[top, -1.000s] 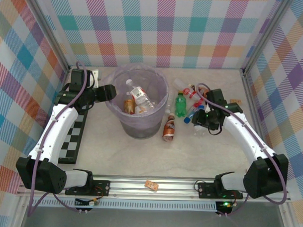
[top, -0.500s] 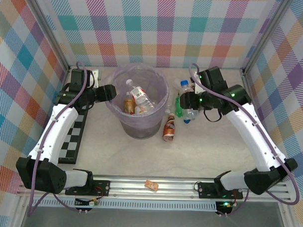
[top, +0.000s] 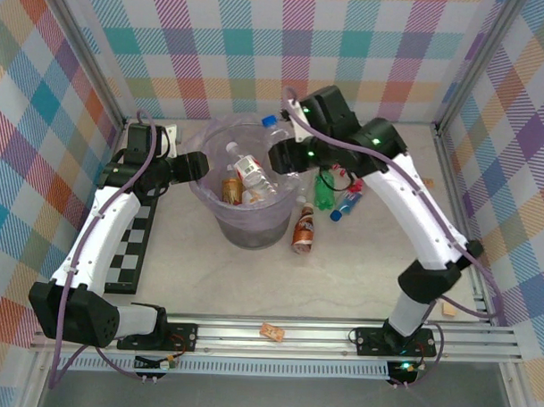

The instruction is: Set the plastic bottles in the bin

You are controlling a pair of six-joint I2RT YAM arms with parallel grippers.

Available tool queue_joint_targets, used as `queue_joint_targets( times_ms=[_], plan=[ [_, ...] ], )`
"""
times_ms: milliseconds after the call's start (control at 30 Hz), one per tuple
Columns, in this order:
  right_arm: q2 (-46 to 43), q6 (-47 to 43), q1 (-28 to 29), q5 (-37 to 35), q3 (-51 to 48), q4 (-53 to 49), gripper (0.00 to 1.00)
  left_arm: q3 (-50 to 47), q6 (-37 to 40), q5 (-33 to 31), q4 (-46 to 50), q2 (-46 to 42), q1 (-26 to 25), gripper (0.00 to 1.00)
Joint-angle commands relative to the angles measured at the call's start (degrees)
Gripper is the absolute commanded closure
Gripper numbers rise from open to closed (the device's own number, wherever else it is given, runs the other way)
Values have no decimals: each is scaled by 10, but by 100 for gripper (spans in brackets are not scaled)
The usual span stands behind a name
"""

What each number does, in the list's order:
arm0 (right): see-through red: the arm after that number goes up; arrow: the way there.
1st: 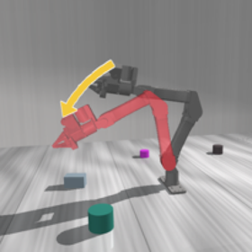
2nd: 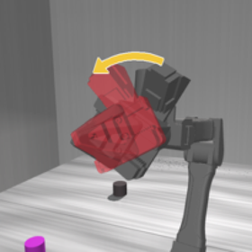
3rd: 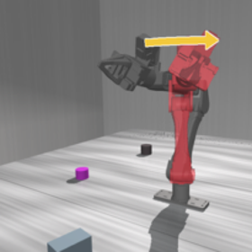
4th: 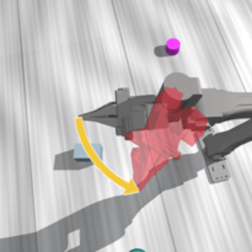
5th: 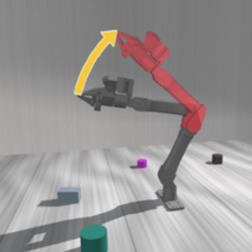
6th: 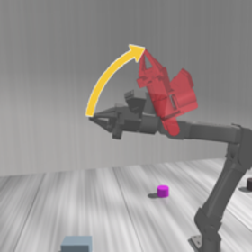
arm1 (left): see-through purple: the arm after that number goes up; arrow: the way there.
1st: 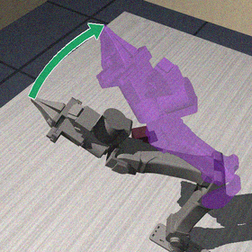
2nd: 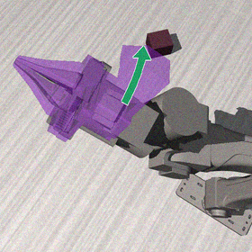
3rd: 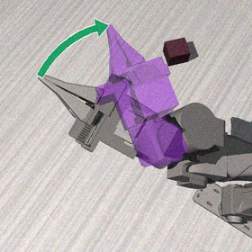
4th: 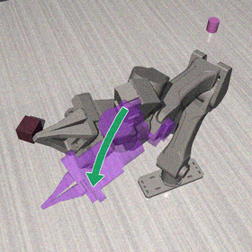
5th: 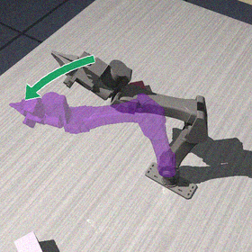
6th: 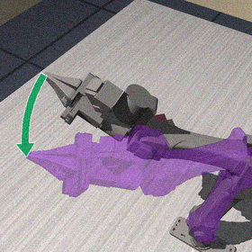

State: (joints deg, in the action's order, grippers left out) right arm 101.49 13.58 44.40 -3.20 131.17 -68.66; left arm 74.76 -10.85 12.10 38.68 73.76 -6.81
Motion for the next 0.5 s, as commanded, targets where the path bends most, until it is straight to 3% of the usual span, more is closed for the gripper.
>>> queue_joint_targets(
  times_ms=[0,200,467],
  plan=[
    [41,-23,8,-19,48,-8,47,-4,11,-12,13,3,9,29],
    [78,-41,9,-46,49,35,47,-4,13,-13,14,4,9,29],
    [143,-83,9,-95,84,6,46,-4,14,-15,15,2,9,29]
  ],
)
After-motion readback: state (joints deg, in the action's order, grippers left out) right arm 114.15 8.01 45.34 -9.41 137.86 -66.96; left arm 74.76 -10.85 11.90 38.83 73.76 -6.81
